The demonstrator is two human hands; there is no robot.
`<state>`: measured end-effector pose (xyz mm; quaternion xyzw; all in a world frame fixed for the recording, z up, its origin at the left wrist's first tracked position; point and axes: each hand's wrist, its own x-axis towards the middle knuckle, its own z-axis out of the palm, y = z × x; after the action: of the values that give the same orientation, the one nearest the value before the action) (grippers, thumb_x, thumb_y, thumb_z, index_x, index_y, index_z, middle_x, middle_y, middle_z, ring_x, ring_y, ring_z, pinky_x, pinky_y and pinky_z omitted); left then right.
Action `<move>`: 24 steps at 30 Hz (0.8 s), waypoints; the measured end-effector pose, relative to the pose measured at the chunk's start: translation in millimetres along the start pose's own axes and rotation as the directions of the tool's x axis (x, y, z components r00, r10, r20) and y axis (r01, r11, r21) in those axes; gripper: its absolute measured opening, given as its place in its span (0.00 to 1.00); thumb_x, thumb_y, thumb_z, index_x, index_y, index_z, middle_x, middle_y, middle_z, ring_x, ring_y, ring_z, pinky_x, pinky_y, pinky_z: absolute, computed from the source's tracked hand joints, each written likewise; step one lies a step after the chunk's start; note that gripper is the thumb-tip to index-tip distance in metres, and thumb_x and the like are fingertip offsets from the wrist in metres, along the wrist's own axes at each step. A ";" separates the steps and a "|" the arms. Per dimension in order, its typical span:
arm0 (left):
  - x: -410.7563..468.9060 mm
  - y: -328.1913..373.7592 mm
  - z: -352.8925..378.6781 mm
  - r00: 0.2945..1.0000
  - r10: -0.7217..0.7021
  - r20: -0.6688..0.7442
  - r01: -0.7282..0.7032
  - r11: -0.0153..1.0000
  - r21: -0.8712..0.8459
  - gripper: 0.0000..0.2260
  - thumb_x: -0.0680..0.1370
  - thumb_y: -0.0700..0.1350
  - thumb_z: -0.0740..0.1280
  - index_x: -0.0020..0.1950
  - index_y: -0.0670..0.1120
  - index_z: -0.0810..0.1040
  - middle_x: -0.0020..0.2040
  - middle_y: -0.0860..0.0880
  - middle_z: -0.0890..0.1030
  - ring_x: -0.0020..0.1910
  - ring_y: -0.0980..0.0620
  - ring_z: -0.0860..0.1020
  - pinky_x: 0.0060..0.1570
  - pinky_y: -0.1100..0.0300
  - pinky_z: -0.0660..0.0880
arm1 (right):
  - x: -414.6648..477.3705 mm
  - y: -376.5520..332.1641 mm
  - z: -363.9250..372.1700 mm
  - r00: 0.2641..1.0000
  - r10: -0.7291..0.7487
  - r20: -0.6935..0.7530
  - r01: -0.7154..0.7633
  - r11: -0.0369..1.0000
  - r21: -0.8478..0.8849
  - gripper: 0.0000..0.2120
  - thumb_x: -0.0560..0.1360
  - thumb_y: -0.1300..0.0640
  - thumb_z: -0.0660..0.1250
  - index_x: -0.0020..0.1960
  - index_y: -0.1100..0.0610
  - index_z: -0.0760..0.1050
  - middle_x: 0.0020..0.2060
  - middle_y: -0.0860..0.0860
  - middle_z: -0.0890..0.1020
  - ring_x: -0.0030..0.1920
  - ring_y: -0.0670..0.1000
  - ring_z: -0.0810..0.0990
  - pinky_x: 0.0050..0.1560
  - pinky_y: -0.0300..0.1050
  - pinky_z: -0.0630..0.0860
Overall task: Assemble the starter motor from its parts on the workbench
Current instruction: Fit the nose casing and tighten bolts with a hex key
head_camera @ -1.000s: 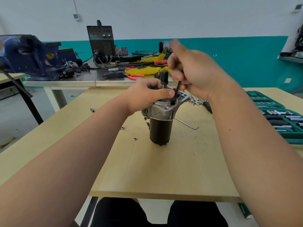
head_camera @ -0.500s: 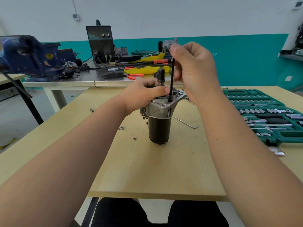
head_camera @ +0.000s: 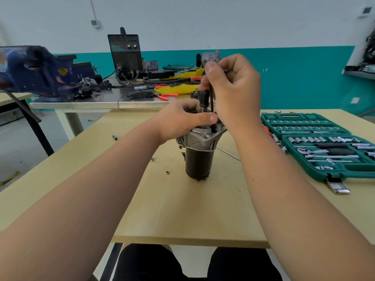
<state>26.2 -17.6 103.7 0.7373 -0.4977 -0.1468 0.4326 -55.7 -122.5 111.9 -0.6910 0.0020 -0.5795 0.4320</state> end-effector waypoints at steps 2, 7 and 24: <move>0.7 -0.9 -0.7 1.000 -0.004 -0.010 0.004 1.000 0.010 0.35 0.66 0.62 0.70 0.62 0.37 0.75 0.58 0.34 0.79 0.58 0.37 0.78 0.61 0.37 0.73 | -0.8 -0.7 -4.7 0.995 0.005 0.104 -0.006 1.000 0.005 0.06 0.78 0.54 0.62 0.44 0.48 0.76 0.31 0.44 0.81 0.39 0.46 0.82 0.44 0.47 0.81; 3.0 -4.3 -2.4 0.999 0.008 -0.032 -0.007 1.000 0.031 0.33 0.68 0.64 0.72 0.60 0.39 0.76 0.56 0.35 0.79 0.55 0.38 0.78 0.59 0.39 0.74 | -3.8 -0.1 -3.9 0.986 -0.072 0.149 0.083 0.994 -0.069 0.08 0.78 0.53 0.60 0.48 0.50 0.78 0.31 0.42 0.79 0.38 0.43 0.80 0.45 0.41 0.79; 16.1 -18.3 -0.7 0.994 0.007 -0.111 -0.005 1.000 0.017 0.24 0.72 0.59 0.71 0.49 0.38 0.75 0.38 0.48 0.74 0.30 0.61 0.72 0.30 0.69 0.71 | 1.0 6.1 -1.0 0.909 -0.405 -0.096 0.307 0.810 -0.500 0.12 0.77 0.56 0.64 0.43 0.63 0.82 0.30 0.53 0.83 0.30 0.51 0.80 0.32 0.41 0.74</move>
<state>45.2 -28.7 93.2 0.7465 -0.4763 -0.1002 0.4536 -53.0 -127.4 109.0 -0.7021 0.0564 -0.6977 0.1305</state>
